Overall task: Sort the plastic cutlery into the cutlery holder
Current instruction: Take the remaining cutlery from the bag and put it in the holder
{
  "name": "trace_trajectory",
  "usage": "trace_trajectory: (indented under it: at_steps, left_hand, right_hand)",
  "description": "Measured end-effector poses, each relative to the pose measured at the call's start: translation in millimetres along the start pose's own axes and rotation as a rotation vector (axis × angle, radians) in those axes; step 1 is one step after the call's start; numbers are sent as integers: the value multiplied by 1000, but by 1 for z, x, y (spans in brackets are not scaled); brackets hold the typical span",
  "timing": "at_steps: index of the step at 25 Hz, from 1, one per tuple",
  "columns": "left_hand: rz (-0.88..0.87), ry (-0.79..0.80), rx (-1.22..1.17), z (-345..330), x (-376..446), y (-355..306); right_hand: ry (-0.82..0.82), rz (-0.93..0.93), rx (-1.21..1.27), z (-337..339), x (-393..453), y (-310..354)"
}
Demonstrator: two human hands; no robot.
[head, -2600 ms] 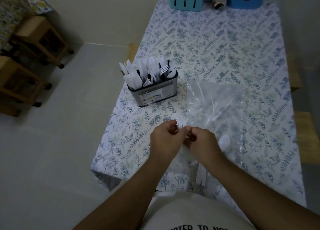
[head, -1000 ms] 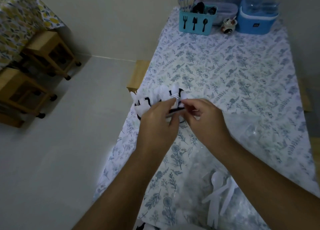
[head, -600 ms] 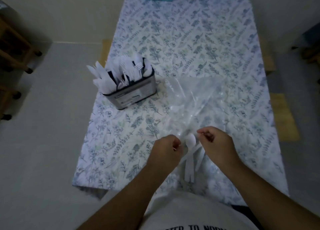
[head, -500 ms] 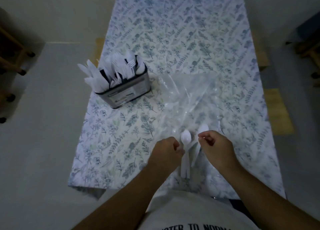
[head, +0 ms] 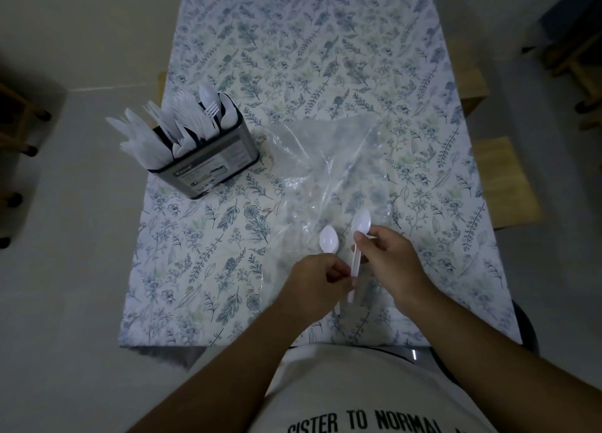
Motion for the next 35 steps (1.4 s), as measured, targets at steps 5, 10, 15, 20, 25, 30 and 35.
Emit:
trace_trajectory:
  at_steps: [5, 10, 15, 20, 25, 30, 35]
  left_hand:
    - [57, -334, 178, 24, 15, 1]
    - [33, -246, 460, 4, 37, -6]
    - [-30, -293, 231, 8, 34, -8]
    - [-21, -71, -182, -13, 38, -21]
    - [5, -14, -145, -15, 50, -28]
    - [-59, -190, 253, -25, 52, -31]
    - [-104, -176, 78, -17, 48, -31]
  right_hand:
    - [-40, -53, 8, 7, 7, -12]
    - [-27, -26, -13, 13, 3, -21]
    - [9, -47, 161, 13, 3, -23]
    - [96, -64, 377, 10, 10, -15]
    - [164, -74, 365, 26, 22, -19]
    - [-8, -14, 252, 37, 24, -25]
    - [-52, -10, 280, 38, 24, -19]
Point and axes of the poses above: each hand's wrist, its own x-axis towards the middle knuckle, its own z-axis out of the back of the hand, y = z × x, the point moved 4 cm from there along x, towards the middle knuckle, and after that the axes turned 2 degrees about y, right-handed, at the moved point
